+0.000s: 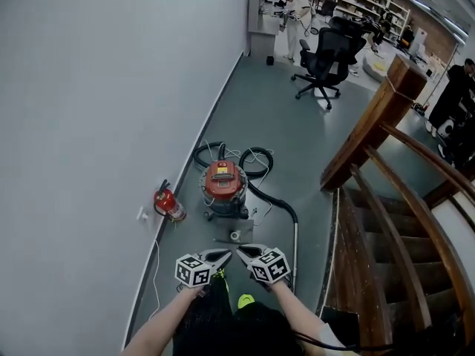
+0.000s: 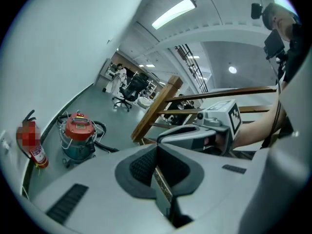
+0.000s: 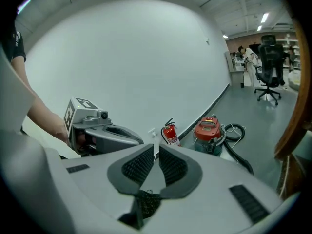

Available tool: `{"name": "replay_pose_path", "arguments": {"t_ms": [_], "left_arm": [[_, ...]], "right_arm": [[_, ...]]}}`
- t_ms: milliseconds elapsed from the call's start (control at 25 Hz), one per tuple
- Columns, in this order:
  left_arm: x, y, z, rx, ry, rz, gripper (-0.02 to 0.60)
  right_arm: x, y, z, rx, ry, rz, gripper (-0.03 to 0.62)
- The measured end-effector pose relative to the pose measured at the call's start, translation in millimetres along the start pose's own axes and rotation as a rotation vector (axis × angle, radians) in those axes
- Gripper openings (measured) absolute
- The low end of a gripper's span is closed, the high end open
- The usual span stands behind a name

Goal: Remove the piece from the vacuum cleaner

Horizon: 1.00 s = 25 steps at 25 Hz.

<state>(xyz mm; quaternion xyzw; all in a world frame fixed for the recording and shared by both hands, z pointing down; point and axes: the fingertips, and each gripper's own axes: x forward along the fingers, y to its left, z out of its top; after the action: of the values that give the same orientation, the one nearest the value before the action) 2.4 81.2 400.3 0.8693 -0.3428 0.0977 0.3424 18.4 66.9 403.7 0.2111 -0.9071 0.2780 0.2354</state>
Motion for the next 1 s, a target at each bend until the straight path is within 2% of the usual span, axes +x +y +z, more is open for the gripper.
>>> {"name": "replay_pose_path", "arguments": {"t_ms": [240,440,720,1000], "left_arm": [[-9,-44,-23,-0.005,-0.040,0.022,0.009],[-13,-73,-41,-0.041,-0.075,0.032,0.009],[-13,-99,-53,-0.021,-0.074,0.055,0.009],[-23,-104,-56,0.041,-0.131,0.172,0.009]], "right_arm": [[-30,23,-26,-0.025,-0.009,0.021,0.048],[-51,38,-45,-0.047,-0.017,0.030,0.048],[-68,54,-64,-0.060,-0.029,0.041,0.048],[-86,58,-72,-0.071,-0.059,0.022,0.046]]}}
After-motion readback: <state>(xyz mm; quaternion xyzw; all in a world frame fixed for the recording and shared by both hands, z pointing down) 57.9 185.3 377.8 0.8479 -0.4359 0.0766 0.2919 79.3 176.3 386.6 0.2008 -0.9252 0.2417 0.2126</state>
